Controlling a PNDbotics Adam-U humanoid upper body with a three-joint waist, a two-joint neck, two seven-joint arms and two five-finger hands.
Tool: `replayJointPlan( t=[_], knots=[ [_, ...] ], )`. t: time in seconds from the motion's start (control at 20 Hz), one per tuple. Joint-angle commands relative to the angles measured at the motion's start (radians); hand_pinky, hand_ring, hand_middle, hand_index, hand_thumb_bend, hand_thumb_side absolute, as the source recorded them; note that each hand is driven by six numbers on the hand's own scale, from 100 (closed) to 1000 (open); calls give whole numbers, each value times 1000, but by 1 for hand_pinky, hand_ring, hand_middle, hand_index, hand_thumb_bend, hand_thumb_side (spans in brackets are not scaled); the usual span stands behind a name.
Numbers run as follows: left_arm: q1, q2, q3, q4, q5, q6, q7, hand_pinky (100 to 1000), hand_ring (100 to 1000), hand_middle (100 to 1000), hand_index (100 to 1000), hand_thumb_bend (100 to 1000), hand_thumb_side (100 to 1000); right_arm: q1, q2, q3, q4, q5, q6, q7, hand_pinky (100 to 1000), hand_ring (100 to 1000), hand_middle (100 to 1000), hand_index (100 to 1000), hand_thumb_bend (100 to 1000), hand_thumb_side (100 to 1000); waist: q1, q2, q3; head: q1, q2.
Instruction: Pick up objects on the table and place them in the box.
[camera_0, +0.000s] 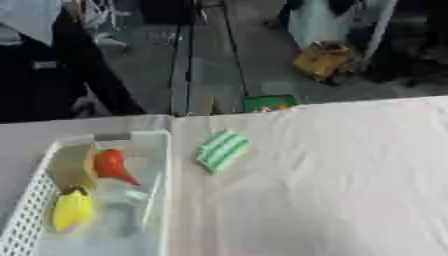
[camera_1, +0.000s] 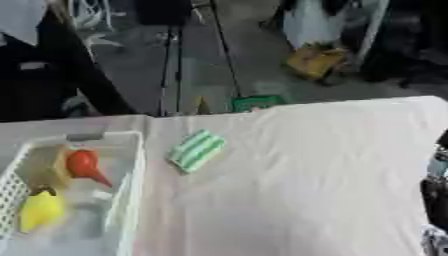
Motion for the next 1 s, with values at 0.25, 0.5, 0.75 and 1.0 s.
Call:
replayJointPlan(
  t=[0.25, 0.5, 0.75, 1.0],
  knots=[
    [20, 24, 10, -15, 2, 2, -4, 979, 916, 1000, 960, 106, 1000, 22, -44, -17, -18, 12, -6, -17, 791, 790, 750, 829, 100, 1000, 13, -38, -5, 19, 103],
    [27, 25, 10, -15, 3, -2, -6, 979, 917, 1000, 962, 105, 1000, 33, -53, -18, -18, 21, -8, -21, 796, 795, 755, 833, 100, 1000, 18, -35, -5, 18, 123],
    [24, 23, 4, -15, 2, 0, -15, 980, 917, 1000, 962, 105, 1000, 30, -115, -7, -18, 28, -14, -5, 809, 814, 778, 849, 100, 1000, 11, -25, -10, 16, 132],
    [22, 25, -1, -15, 6, 4, -20, 980, 916, 1000, 962, 106, 1000, -2, -255, 27, -18, -2, 20, 85, 830, 841, 823, 895, 170, 1000, 2, -28, -7, 12, 129]
  ],
)
